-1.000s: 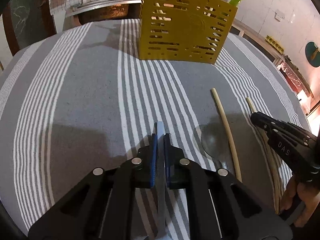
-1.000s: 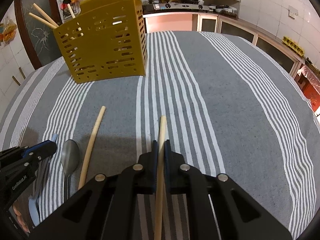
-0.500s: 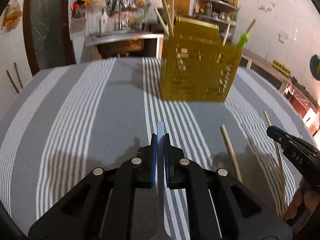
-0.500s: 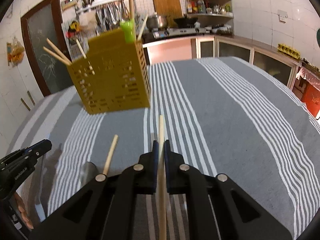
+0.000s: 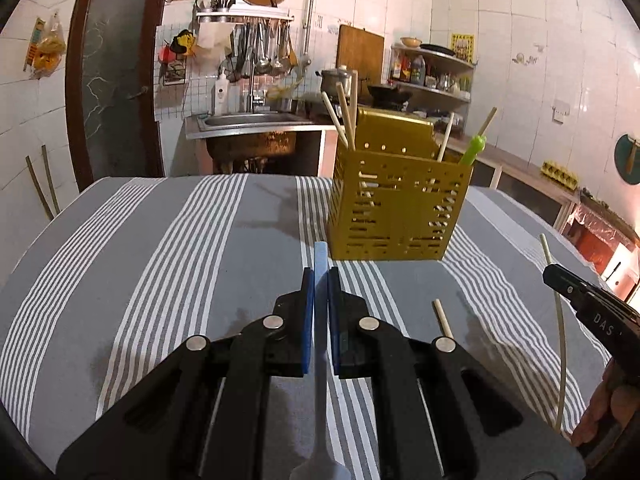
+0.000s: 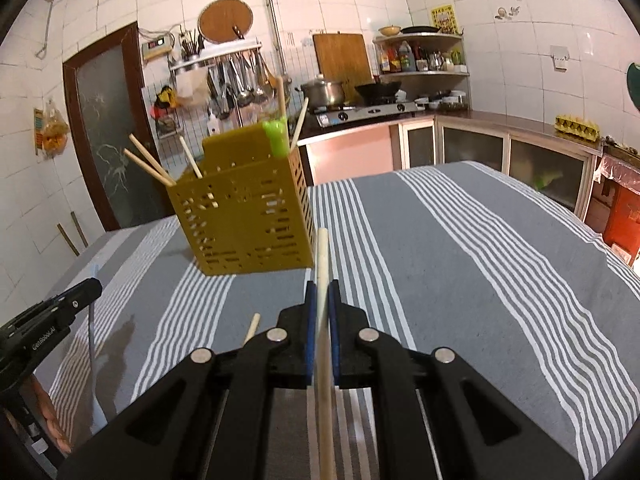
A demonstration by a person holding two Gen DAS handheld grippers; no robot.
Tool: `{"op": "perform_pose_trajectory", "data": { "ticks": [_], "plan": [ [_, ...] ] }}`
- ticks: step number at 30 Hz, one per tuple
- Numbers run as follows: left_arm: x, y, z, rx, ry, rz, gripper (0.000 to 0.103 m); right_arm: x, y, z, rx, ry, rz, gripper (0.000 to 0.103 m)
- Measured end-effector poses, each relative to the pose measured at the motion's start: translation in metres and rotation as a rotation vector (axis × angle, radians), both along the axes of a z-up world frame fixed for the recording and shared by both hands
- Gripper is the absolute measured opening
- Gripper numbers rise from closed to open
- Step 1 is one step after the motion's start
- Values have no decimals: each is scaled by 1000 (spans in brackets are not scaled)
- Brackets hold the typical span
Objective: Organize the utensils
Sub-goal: 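Carry the chopstick and spatula upright and lower both into the yellow holder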
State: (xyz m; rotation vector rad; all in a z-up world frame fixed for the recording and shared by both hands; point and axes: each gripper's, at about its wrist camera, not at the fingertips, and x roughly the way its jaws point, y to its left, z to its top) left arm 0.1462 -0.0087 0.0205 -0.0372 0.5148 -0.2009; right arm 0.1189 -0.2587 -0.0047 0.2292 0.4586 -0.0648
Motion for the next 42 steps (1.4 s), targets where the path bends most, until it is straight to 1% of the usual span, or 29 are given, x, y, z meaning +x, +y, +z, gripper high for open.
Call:
{"op": "perform_pose_trajectory", "data": {
  "ticks": [6,12,15,23,27,29,34,42],
  "plan": [
    [-4,-1,2,1,-31,4,6,-4,-3,3,13,-36,1,6],
    [-9,3,10,-32,-53,-3,6,-6,-3,6,23,-53,16,6],
    [-9,-1,14,-24,-65,-6,6,-7,-1,9,13,-56,22,6],
    [-11,-9,28,-25,-77,-46,6,-8,3,34,-13,-82,57,6],
    [-10,-13,39,-14,-105,-68,6,-9,-2,49,-12,-100,65,6],
    [-8,-14,42,-21,-111,-78,6,-8,-1,52,-12,-105,63,6],
    [0,-14,46,-45,-100,-97,6,-5,-4,55,-8,-107,58,6],
    [9,-20,50,-39,-108,-123,6,3,-3,57,-21,-131,58,6]
  ]
}}
